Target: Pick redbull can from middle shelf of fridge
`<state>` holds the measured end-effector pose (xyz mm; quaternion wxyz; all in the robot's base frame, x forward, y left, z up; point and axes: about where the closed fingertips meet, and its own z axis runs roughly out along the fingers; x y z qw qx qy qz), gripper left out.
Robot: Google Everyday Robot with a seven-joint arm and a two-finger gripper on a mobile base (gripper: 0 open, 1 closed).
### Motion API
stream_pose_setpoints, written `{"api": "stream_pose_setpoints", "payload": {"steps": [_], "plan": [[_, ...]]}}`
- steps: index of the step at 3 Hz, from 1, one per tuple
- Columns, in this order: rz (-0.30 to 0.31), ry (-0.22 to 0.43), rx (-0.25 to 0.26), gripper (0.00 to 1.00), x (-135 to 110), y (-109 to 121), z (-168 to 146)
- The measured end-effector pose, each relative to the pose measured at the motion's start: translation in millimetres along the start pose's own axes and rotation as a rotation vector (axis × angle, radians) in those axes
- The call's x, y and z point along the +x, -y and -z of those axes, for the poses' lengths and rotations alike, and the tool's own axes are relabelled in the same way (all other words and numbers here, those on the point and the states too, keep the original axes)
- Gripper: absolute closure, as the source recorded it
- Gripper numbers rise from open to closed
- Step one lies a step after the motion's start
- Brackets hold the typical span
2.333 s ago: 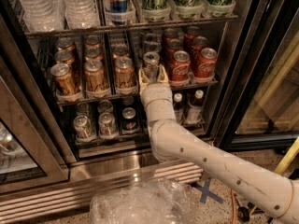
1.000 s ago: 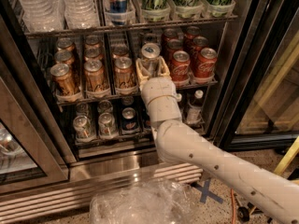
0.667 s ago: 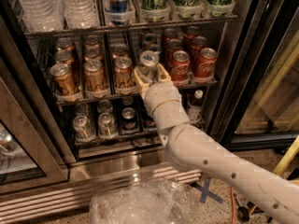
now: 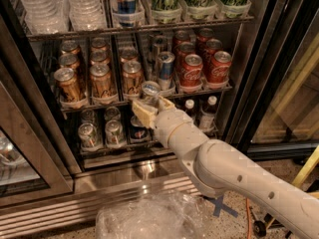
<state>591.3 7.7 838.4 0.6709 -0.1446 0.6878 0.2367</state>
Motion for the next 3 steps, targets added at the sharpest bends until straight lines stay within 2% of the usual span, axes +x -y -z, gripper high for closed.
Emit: {"api": "stream_pose_setpoints", "payload": {"steps": [1,2,3], "plan": [[-0.044,-0.032,-0.13,1.0,13,-23,9],[-0.056,-0.052,-0.241,1.0,17,-34,20],[-0.063,-0.07,-0.286,1.0,23,-29,30]]}}
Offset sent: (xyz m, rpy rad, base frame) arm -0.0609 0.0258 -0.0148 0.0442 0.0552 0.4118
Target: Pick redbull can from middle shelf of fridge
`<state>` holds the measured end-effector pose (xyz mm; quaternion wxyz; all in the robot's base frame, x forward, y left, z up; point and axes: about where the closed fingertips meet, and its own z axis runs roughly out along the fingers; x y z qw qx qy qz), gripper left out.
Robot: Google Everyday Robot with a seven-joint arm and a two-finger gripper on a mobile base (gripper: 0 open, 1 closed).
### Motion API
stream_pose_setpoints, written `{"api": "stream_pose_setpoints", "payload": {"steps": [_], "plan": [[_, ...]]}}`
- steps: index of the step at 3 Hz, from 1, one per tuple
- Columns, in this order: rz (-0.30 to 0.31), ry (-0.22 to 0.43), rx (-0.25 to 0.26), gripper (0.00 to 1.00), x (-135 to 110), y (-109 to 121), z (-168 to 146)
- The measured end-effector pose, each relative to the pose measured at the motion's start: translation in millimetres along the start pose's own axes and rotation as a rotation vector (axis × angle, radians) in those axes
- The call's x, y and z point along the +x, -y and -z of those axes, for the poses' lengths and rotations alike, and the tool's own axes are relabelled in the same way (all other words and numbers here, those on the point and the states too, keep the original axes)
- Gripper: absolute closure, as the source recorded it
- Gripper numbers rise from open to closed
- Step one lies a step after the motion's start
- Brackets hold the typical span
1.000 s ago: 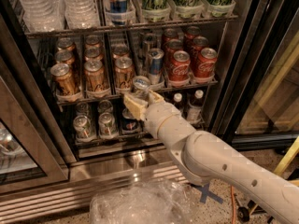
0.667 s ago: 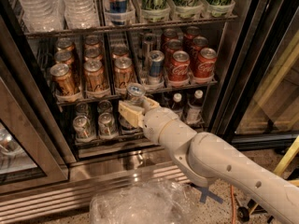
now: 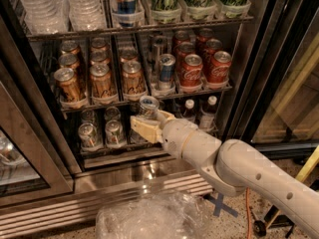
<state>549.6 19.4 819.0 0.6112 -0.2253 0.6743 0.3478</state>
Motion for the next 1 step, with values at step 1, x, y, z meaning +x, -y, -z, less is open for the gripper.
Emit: {"api": "stream_pose_setpoints", "payload": {"steps": [1], "plan": [[0.0,-0.002,-0.012,1.0,0.8,-3.2,-0.3]]}}
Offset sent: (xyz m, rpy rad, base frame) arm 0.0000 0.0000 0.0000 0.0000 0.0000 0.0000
